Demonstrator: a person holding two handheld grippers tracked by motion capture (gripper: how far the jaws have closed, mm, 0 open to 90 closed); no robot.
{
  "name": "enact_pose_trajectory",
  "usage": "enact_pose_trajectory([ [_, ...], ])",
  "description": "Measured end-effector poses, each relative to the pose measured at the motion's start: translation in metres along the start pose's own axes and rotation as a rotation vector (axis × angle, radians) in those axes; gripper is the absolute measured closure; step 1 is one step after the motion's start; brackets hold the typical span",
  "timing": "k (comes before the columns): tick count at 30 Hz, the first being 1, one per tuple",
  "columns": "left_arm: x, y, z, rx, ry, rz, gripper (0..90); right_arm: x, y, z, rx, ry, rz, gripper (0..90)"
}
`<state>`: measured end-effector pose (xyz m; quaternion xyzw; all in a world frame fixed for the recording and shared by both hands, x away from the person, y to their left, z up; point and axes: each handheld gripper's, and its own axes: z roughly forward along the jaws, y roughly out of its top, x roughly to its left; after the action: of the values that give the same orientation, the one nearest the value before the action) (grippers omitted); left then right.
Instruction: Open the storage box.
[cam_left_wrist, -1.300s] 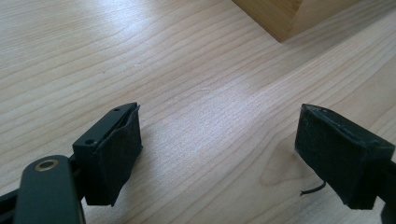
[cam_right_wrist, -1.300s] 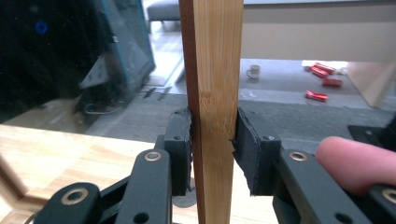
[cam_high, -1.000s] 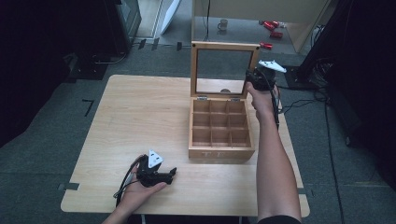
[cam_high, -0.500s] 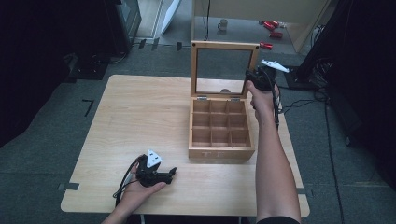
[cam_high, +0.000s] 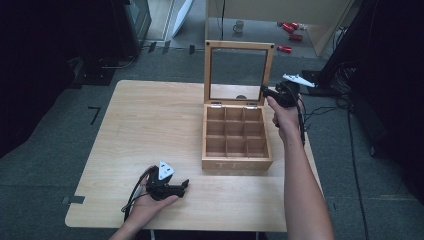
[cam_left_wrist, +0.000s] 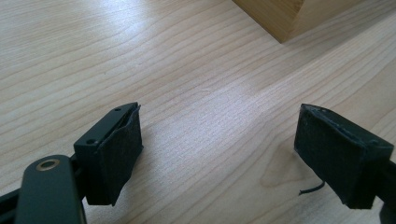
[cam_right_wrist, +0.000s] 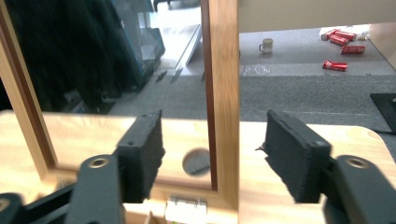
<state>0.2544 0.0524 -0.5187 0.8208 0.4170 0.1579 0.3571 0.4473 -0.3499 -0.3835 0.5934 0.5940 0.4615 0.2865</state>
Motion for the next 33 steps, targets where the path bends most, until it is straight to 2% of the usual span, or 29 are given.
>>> enact_pose_trajectory([
  [3,0.0,0.0,0.0,0.002,0.002,0.002,15.5,-0.001,-0.009,-0.01,0.022,0.008,-0.027,26.7],
  [6,-0.001,0.0,0.0,0.003,0.005,0.004,15.5,-0.003,-0.016,-0.02,0.042,0.028,-0.018,18.3],
  [10,-0.001,0.0,0.0,0.002,0.006,0.005,15.5,-0.002,-0.032,-0.039,0.056,0.058,-0.048,13.5],
  [12,-0.001,0.0,0.0,0.002,0.007,0.005,15.5,-0.002,-0.034,-0.043,0.055,0.06,-0.05,13.5],
  [16,-0.001,0.0,0.0,0.003,0.007,0.006,15.5,-0.004,-0.05,-0.064,0.048,0.072,-0.059,13.1],
  [18,-0.001,0.0,0.0,0.003,0.008,0.007,15.5,-0.004,-0.053,-0.067,0.049,0.069,-0.066,13.1],
  [20,-0.001,0.0,0.0,0.004,0.008,0.007,15.5,-0.006,-0.063,-0.078,0.054,0.068,-0.077,13.1],
  [24,-0.001,0.0,0.0,0.002,0.008,0.007,15.5,-0.007,-0.072,-0.089,0.056,0.07,-0.087,13.1],
  [28,-0.001,0.0,0.0,0.002,0.008,0.006,15.5,-0.009,-0.084,-0.103,0.059,0.066,-0.091,13.1],
  [30,-0.001,0.0,0.0,0.003,0.009,0.007,15.5,-0.011,-0.093,-0.114,0.059,0.044,-0.108,13.1],
  [33,-0.001,0.0,0.0,0.002,0.009,0.007,15.5,-0.013,-0.099,-0.122,0.06,0.04,-0.11,13.1],
])
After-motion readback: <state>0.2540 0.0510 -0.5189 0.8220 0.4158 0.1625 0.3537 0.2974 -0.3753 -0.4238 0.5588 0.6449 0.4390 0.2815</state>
